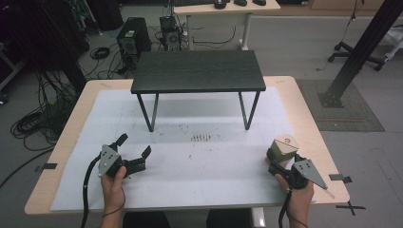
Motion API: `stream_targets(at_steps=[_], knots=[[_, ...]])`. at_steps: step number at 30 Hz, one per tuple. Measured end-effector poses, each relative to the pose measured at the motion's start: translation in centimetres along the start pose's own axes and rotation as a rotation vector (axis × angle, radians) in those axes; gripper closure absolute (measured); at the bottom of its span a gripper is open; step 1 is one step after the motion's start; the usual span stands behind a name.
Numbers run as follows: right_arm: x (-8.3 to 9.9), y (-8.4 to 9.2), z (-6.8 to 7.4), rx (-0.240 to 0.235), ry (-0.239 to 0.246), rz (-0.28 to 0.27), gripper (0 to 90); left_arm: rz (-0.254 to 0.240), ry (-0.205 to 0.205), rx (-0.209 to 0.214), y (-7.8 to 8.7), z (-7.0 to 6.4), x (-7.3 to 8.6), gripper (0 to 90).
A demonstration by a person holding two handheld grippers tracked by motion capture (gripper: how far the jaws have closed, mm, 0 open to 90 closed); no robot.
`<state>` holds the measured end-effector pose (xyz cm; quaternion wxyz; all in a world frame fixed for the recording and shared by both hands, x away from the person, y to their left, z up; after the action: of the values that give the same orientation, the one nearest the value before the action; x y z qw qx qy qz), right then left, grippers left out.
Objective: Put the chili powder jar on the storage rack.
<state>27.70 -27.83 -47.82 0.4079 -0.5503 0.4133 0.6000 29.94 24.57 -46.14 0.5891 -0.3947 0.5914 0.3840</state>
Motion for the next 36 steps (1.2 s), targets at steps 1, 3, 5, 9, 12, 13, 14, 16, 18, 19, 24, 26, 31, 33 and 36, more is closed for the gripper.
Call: stream_targets(at_steps=[1, 3, 5, 9, 12, 13, 14, 16, 18, 19, 24, 26, 31, 33, 36], knots=[[0.00, 0.02, 0.00, 0.002, 0.000, -0.001, 27.4, 0.000, 0.000, 0.000, -0.01, 0.00, 0.00, 0.4], [0.00, 0.03, 0.03, 0.005, 0.001, 0.001, 27.6, 0.000, 0.000, 0.000, 0.00, 0.00, 0.01, 0.4], [0.00, 0.02, 0.03, 0.006, 0.003, 0.002, 27.8, 0.000, 0.000, 0.000, 0.00, -0.01, 0.00, 0.4], [0.00, 0.03, 0.05, 0.008, 0.004, 0.004, 28.0, 0.000, 0.000, 0.000, -0.01, 0.00, 0.00, 0.4], [0.00, 0.03, 0.05, 0.007, 0.004, 0.005, 28.2, 0.000, 0.000, 0.000, 0.00, 0.00, 0.00, 0.4], [0.00, 0.03, 0.05, 0.007, 0.005, 0.006, 28.3, 0.000, 0.000, 0.000, 0.00, 0.00, 0.00, 0.4], [0.00, 0.03, 0.04, 0.007, 0.006, 0.006, 28.4, 0.000, 0.000, 0.000, -0.01, 0.00, 0.00, 0.4], [-0.01, 0.03, 0.04, 0.006, 0.005, 0.007, 28.5, 0.000, 0.000, 0.000, -0.01, 0.00, 0.01, 0.4], [-0.01, 0.02, 0.03, 0.005, 0.005, 0.007, 28.6, 0.000, 0.000, 0.000, -0.01, 0.00, 0.00, 0.4], [-0.01, 0.02, 0.04, 0.005, 0.005, 0.008, 28.6, 0.000, 0.000, 0.000, -0.01, 0.01, 0.01, 0.4], [0.00, 0.02, 0.05, 0.005, 0.007, 0.008, 28.8, 0.000, 0.000, 0.000, -0.01, 0.00, 0.00, 0.4], [0.01, 0.02, 0.06, 0.005, 0.009, 0.008, 28.9, 0.000, 0.001, 0.000, -0.02, 0.00, 0.00, 0.4], [0.00, 0.02, 0.04, 0.001, 0.007, 0.008, 29.0, 0.000, 0.000, 0.000, -0.01, 0.00, 0.00, 0.4], [0.01, 0.02, 0.04, 0.002, 0.008, 0.008, 29.0, 0.000, 0.000, 0.000, -0.01, 0.00, 0.00, 0.4], [0.01, 0.02, 0.05, 0.002, 0.008, 0.008, 29.0, 0.000, 0.000, 0.000, -0.01, 0.00, 0.00, 0.4]])
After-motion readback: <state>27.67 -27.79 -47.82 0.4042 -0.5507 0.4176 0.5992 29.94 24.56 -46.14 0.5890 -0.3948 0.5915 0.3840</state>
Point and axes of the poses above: each handheld gripper's, and its own axes: y roughly backward along the jaws, x roughly out of its underside, z roughly to its left, the point moved 1 cm from there along -y, roughly forward along the jaws, and after that the axes turned 4 degrees about -x, right-handed, at the moved point
